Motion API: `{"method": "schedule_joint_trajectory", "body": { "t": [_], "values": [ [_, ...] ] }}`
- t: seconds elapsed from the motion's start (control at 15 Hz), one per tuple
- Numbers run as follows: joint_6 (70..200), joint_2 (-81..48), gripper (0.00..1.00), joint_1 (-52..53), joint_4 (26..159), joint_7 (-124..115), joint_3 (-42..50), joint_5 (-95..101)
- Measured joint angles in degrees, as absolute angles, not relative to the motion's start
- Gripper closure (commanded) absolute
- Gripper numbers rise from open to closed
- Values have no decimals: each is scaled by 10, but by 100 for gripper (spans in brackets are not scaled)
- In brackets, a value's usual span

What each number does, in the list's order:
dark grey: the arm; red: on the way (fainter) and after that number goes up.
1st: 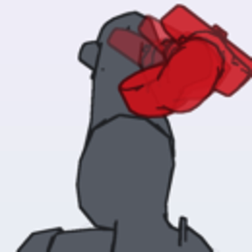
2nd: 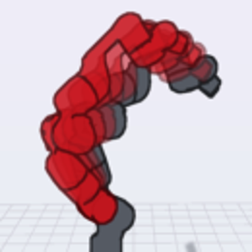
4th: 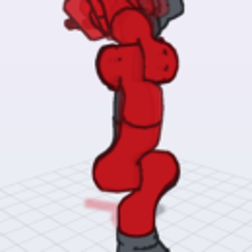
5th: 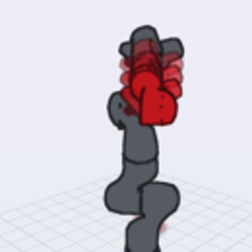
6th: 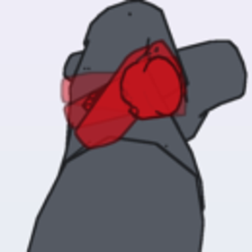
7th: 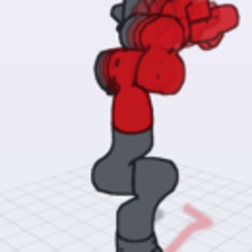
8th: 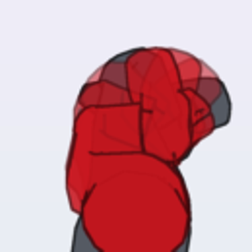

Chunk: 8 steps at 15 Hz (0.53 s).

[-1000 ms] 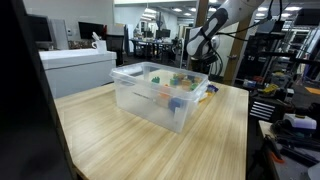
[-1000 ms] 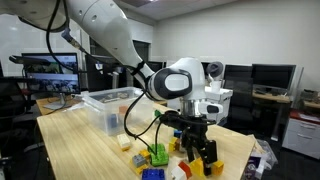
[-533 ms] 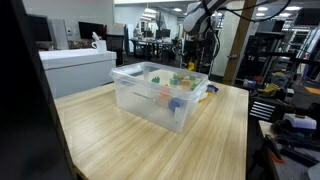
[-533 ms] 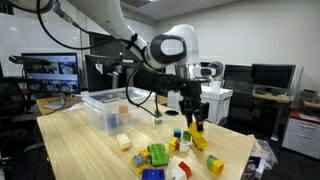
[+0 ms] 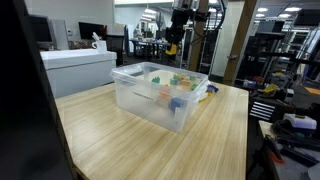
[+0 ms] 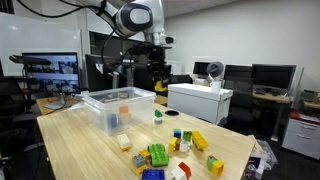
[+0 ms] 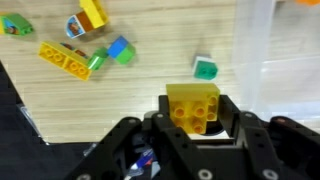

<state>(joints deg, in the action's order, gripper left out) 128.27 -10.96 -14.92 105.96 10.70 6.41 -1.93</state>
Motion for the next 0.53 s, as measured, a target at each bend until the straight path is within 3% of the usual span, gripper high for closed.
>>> {"method": "schedule_joint_trajectory", "body": {
  "t": [0.2,0.27,0.33,0.47,0.53],
  "values": [
    [1282,-46,73,-109,1145,135,41,-29],
    [1282,-25,63,-94,1174,139,34,-32],
    [1282,-4,23,-79,1202,142,28,-35],
    [1282,34,17,-52,1244,143,20,-36],
    [1282,54,8,-39,1260,143,20,-37]
  ]
}}
